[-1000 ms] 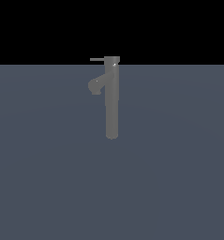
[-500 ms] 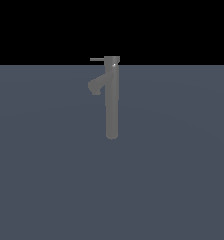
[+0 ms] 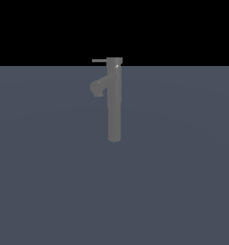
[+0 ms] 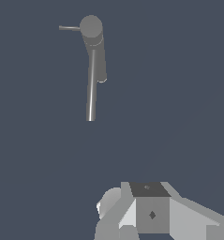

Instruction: Turn on the faucet by rotating a designated handle.

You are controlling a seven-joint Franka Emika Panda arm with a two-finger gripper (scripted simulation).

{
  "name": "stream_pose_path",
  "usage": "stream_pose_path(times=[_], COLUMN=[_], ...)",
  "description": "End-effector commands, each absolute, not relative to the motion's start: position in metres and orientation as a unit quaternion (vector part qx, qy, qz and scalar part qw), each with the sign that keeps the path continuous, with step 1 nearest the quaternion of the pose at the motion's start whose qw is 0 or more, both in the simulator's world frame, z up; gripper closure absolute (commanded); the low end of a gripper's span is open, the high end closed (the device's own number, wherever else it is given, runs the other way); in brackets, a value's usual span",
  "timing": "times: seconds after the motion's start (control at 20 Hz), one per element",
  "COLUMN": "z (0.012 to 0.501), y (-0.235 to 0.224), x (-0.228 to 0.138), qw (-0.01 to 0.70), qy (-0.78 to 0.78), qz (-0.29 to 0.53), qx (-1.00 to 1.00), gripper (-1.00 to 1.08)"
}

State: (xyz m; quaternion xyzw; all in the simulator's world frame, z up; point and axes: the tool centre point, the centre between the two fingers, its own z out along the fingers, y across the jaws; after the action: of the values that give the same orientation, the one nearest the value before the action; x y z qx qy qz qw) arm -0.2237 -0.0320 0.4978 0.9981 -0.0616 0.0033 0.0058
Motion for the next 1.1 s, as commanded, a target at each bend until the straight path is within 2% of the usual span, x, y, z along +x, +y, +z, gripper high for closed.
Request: stream_pose_path(times=[0.0, 0.5, 1.05], z=[0.496, 0.473, 0.422], y=[-0.031, -0.02, 0.0], x=[-0.21, -0.129, -0.036], qw=[0.007, 0.01, 0.009], qy=[-0.063, -0.07, -0.077], qz=[0.003, 0.003, 0.002], qx=[0.998, 0.997, 0.997], gripper=[1.08, 1.08, 1.08])
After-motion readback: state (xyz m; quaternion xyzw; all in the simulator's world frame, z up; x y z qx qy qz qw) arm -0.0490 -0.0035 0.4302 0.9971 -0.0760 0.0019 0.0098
